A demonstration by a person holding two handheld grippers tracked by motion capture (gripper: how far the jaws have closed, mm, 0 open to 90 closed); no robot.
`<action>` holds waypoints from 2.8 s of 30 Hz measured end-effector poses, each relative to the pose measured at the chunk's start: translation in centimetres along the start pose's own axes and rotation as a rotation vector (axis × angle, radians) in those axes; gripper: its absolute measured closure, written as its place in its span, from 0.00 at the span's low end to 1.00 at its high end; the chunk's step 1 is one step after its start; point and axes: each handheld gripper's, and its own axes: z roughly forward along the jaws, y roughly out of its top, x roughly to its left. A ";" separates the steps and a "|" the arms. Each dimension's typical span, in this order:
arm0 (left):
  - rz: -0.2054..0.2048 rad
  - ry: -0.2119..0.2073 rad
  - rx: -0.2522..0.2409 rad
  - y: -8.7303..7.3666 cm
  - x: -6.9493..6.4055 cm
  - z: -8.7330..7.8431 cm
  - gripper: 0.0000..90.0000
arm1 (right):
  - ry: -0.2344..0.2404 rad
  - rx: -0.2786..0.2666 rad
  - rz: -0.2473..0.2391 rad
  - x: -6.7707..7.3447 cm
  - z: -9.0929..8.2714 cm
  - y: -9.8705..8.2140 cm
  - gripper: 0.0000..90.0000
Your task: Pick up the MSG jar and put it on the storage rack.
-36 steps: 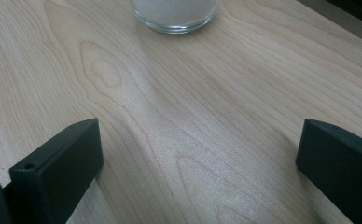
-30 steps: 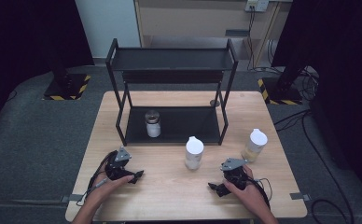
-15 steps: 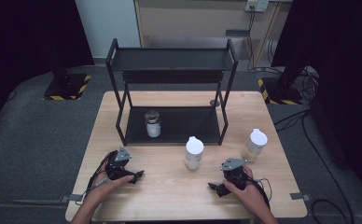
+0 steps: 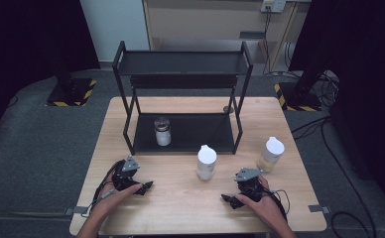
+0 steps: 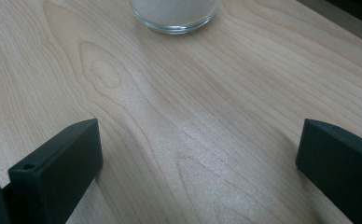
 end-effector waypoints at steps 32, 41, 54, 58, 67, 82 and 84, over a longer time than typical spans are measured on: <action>-0.023 0.024 0.000 -0.1 -0.6 -0.1 0.00 | 0.068 -0.116 0.056 -0.6 -0.5 0.0 0.05; -0.024 0.026 -0.001 -0.1 -0.7 -0.1 0.00 | 0.075 -0.113 0.023 -0.5 -0.2 1.4 0.05; -0.031 0.035 0.000 -0.1 -0.9 -0.1 0.00 | 0.068 -0.170 0.067 -0.8 -0.1 1.5 0.05; -0.031 0.035 0.000 -0.1 -0.9 -0.1 0.00 | 0.075 -0.188 0.055 -0.7 0.2 1.8 0.05; -0.034 0.039 0.000 -0.1 -1.0 -0.1 0.00 | 0.076 -0.221 0.062 -0.3 1.0 2.0 0.05; -0.042 0.048 0.000 -0.2 -1.2 -0.2 0.00 | 0.094 -0.279 0.086 -0.4 2.2 2.3 0.05; -0.042 0.049 0.000 -0.2 -1.2 -0.2 0.00 | 0.094 -0.277 0.084 -0.4 2.3 2.4 0.05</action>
